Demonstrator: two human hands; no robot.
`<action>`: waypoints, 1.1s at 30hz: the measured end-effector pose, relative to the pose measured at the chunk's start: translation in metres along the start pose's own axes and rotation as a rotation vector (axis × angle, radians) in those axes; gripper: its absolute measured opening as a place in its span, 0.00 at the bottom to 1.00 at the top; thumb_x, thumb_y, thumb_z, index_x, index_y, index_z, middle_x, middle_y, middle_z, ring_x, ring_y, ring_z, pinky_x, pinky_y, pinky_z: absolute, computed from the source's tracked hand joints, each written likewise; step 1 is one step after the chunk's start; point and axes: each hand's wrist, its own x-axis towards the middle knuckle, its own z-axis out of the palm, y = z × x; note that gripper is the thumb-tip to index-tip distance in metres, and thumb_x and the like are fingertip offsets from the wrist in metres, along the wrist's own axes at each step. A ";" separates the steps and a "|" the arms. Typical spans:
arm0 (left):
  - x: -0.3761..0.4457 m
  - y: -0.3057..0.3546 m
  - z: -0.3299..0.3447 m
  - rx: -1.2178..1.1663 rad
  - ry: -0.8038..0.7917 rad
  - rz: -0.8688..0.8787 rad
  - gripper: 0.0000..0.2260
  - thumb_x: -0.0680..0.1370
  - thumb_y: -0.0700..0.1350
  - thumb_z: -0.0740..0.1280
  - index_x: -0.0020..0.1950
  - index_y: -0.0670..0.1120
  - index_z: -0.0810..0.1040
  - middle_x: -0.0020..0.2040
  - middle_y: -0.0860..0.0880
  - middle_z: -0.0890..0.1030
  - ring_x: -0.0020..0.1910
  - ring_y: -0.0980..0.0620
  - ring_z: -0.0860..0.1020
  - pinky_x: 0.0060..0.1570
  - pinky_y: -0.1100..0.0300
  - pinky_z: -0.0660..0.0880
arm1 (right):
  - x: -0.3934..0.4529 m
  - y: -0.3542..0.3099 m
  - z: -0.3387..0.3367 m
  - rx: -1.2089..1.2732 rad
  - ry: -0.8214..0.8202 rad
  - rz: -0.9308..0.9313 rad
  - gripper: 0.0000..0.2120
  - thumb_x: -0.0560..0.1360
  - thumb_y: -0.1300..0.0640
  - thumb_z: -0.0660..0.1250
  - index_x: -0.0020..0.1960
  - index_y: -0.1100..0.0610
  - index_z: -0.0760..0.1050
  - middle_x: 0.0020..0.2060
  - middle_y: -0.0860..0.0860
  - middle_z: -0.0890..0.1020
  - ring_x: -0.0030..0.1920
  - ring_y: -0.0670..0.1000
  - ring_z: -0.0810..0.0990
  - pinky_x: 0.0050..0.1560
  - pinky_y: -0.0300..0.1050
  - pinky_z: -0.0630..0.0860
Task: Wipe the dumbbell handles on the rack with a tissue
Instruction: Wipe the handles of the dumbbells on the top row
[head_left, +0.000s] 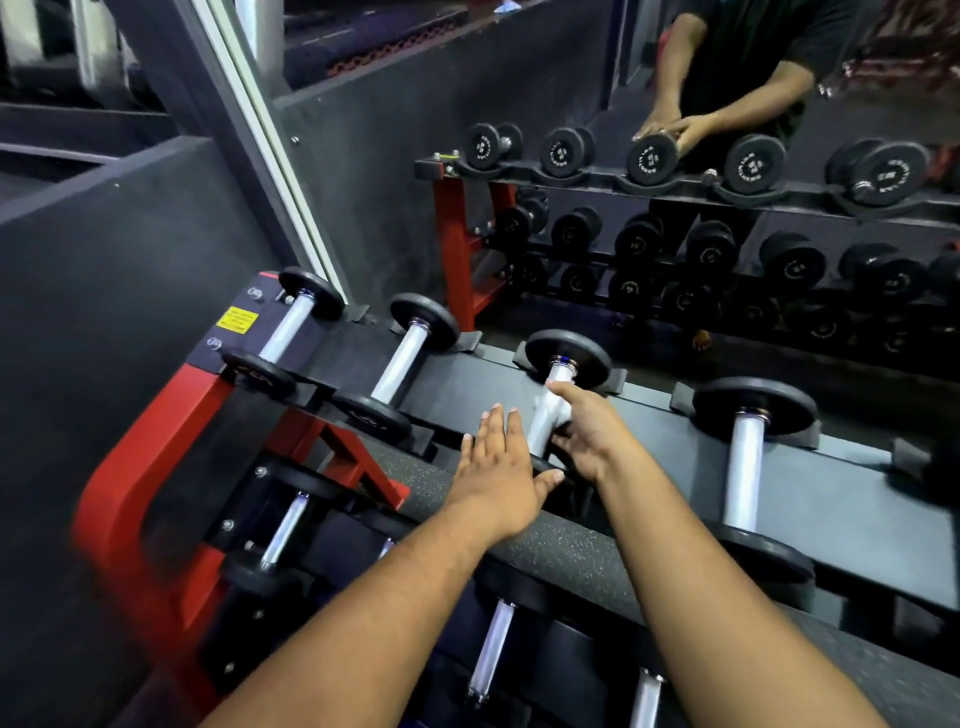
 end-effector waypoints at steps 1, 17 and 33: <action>-0.001 0.000 -0.001 0.007 -0.005 -0.004 0.40 0.83 0.64 0.50 0.79 0.43 0.29 0.79 0.43 0.28 0.79 0.46 0.30 0.78 0.47 0.34 | 0.000 -0.001 0.004 0.010 -0.017 0.047 0.09 0.75 0.53 0.71 0.52 0.56 0.79 0.44 0.55 0.84 0.47 0.55 0.81 0.61 0.53 0.76; 0.001 -0.002 0.001 -0.005 0.009 -0.001 0.40 0.83 0.64 0.51 0.79 0.43 0.29 0.79 0.43 0.29 0.79 0.47 0.31 0.79 0.47 0.35 | -0.020 0.013 -0.019 -0.204 -0.095 -0.042 0.09 0.79 0.56 0.67 0.53 0.61 0.79 0.40 0.56 0.82 0.39 0.53 0.80 0.43 0.46 0.77; 0.001 -0.001 0.001 0.000 0.021 -0.005 0.40 0.83 0.64 0.50 0.79 0.43 0.29 0.79 0.44 0.29 0.79 0.47 0.31 0.78 0.46 0.35 | -0.010 0.010 -0.014 -0.920 0.161 -0.617 0.16 0.82 0.56 0.58 0.67 0.51 0.75 0.59 0.55 0.82 0.56 0.58 0.80 0.57 0.52 0.74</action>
